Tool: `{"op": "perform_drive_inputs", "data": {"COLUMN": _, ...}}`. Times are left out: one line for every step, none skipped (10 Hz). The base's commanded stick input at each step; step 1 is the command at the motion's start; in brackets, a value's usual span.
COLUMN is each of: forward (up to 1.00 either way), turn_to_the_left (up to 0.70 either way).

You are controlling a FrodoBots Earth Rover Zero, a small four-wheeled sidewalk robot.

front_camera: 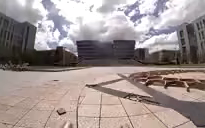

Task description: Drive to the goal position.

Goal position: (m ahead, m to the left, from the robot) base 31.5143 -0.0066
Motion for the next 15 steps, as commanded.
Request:
{"op": "perform_drive_inputs", "data": {"forward": 0.70, "turn_to_the_left": 0.00}}
{"op": "perform_drive_inputs", "data": {"forward": 0.70, "turn_to_the_left": 0.00}}
{"op": "perform_drive_inputs", "data": {"forward": 0.70, "turn_to_the_left": 0.00}}
{"op": "perform_drive_inputs", "data": {"forward": 0.70, "turn_to_the_left": 0.00}}
{"op": "perform_drive_inputs", "data": {"forward": 0.70, "turn_to_the_left": 0.00}}
{"op": "perform_drive_inputs", "data": {"forward": 0.70, "turn_to_the_left": 0.00}}
{"op": "perform_drive_inputs", "data": {"forward": 0.70, "turn_to_the_left": 0.00}}
{"op": "perform_drive_inputs", "data": {"forward": 0.70, "turn_to_the_left": 0.00}}
{"op": "perform_drive_inputs", "data": {"forward": 0.70, "turn_to_the_left": 0.00}}
{"op": "perform_drive_inputs", "data": {"forward": 0.70, "turn_to_the_left": 0.00}}
{"op": "perform_drive_inputs", "data": {"forward": 0.70, "turn_to_the_left": 0.00}}
{"op": "perform_drive_inputs", "data": {"forward": 0.70, "turn_to_the_left": 0.00}}
{"op": "perform_drive_inputs", "data": {"forward": 0.70, "turn_to_the_left": 0.00}}
{"op": "perform_drive_inputs", "data": {"forward": 0.70, "turn_to_the_left": 0.00}}
{"op": "perform_drive_inputs", "data": {"forward": 0.70, "turn_to_the_left": -0.32}}
